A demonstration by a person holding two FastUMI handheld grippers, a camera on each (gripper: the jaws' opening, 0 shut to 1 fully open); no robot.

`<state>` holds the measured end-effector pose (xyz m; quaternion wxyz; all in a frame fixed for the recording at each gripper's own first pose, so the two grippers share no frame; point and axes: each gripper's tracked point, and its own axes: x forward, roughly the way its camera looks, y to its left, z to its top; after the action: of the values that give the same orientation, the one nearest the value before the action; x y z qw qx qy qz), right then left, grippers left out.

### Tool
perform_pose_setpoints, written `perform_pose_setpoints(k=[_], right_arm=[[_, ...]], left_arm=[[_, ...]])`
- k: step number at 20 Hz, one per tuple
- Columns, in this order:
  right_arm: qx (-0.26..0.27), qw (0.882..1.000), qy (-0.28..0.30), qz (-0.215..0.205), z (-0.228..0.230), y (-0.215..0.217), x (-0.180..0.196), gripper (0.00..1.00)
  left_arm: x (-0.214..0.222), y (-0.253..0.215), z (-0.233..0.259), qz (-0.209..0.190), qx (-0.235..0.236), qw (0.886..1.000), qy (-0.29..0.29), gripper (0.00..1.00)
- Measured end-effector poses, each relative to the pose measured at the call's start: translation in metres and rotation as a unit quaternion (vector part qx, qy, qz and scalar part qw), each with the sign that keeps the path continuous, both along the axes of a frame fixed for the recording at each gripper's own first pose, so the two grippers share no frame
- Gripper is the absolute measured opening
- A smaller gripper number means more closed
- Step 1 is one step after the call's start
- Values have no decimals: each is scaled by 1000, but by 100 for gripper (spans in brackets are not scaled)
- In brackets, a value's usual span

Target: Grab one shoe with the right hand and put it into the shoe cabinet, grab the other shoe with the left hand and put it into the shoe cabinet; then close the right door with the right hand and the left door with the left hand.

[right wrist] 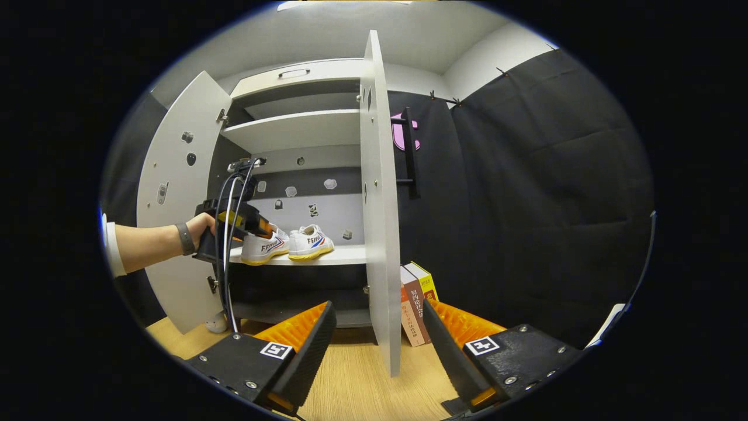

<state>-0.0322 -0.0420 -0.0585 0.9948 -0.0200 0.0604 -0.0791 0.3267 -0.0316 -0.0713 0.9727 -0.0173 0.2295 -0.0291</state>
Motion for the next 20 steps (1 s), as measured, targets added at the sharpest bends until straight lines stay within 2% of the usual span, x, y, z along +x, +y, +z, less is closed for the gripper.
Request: perform_pose_setpoints(k=[2, 4, 7, 9, 10, 12, 13, 14, 15, 18, 20], right_arm=[[0, 1000, -3, -4, 6, 0, -3, 92], [-13, 1000, 0, -17, 9, -3, -6, 92], [-49, 998, 2, -46, 17, -9, -11, 92], [-45, 997, -3, -55, 25, -4, -10, 92], [-44, 997, -5, -57, 29, -4, -10, 92], [-50, 997, -6, -59, 37, -8, -7, 92], [-56, 997, -8, -61, 45, -13, -5, 92], [-59, 996, -14, -61, 54, -17, -2, 92], [-60, 996, -23, -58, 67, -21, 1, 92], [-54, 996, -38, -52, 95, -40, 12, 92], [-34, 997, -51, -42, 116, -56, 21, 92]], left_arm=[[-14, 7, 24, 9, -16, 998, -57, 94], [-39, 8, 46, 0, -41, 994, -106, 94], [-88, 10, 58, -24, -75, 987, -138, 96], [-121, 19, 64, -22, -100, 984, -144, 96], [-137, 24, 70, -20, -112, 982, -148, 93], [-165, 35, 80, -16, -125, 980, -154, 99], [-179, 41, 87, -14, -129, 979, -160, 96], [-192, 45, 92, -13, -125, 978, -166, 99], [-203, 51, 97, -9, -114, 978, -173, 96], [-236, 49, 108, -7, -73, 976, -203, 96], [-259, 38, 98, -3, -62, 981, -184, 95]])
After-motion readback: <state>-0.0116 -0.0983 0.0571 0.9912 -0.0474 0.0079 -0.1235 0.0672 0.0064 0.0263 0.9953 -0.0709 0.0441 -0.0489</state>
